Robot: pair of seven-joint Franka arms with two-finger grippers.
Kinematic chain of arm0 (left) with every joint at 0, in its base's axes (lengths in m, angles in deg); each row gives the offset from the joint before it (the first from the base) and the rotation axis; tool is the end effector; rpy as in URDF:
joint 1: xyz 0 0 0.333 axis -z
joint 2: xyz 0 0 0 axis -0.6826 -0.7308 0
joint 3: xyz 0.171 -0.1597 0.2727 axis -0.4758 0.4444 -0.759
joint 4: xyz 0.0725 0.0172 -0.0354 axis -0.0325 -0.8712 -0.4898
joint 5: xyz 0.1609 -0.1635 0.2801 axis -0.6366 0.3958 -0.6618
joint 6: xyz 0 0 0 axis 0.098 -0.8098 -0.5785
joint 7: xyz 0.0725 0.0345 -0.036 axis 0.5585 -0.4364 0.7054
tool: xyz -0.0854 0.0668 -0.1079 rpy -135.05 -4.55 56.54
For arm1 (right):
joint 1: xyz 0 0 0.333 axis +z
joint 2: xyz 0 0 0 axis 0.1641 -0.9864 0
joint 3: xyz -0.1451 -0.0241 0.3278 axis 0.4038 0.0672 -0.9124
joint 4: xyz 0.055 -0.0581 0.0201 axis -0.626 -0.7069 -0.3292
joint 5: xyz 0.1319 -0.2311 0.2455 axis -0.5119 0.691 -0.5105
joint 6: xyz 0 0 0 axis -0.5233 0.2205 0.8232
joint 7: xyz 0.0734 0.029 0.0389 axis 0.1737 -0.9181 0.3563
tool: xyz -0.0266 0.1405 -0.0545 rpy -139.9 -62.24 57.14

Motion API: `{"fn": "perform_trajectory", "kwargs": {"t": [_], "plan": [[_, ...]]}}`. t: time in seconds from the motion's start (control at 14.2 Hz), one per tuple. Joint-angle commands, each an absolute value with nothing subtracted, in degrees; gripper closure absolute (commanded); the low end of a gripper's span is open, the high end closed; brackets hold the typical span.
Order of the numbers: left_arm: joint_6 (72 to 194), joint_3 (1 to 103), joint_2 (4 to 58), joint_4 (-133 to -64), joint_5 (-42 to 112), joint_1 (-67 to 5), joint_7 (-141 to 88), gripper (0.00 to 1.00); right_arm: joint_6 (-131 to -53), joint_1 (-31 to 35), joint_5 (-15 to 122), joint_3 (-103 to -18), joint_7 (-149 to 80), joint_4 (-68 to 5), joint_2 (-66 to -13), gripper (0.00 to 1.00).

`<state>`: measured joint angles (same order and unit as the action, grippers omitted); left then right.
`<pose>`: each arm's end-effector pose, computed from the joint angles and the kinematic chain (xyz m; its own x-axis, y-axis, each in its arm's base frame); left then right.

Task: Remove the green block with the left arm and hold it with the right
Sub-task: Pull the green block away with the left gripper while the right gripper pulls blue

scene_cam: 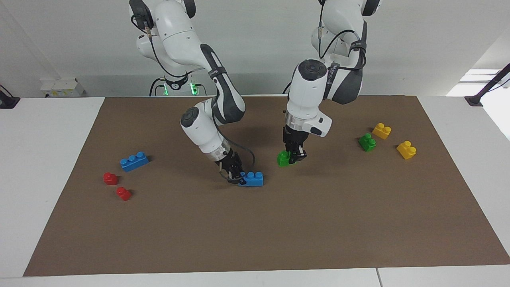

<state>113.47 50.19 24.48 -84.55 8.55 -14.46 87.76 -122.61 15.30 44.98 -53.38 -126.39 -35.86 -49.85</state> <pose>0.5592 -0.3188 0.4601 -0.1535 0.9856 -0.0711 0.9814 0.1605 0.1056 0.6029 0.2814 0.3108 0.0385 -0.8962 -0.4419 -0.9871 0.0347 -0.1565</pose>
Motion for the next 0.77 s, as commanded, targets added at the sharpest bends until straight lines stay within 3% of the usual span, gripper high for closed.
{"fn": "perform_trajectory", "kwargs": {"t": [0.0, 0.28, 0.7], "plan": [[113.11, 50.54, 26.30, -87.82, 8.48, -16.67, 82.32, 1.00, -112.25, 9.82, 48.16, -53.16, -122.50, -33.17, -47.55, 1.00], [114.86, 50.63, 28.66, -94.05, 8.57, -20.27, 70.72, 1.00, -104.32, -0.72, 55.21, -53.34, -111.35, -32.90, -45.61, 1.00], [121.98, 50.63, 31.66, -103.29, 8.57, -26.42, 56.30, 1.00, -100.19, -10.92, 55.74, -53.25, -100.88, -33.96, -45.70, 1.00]]}}
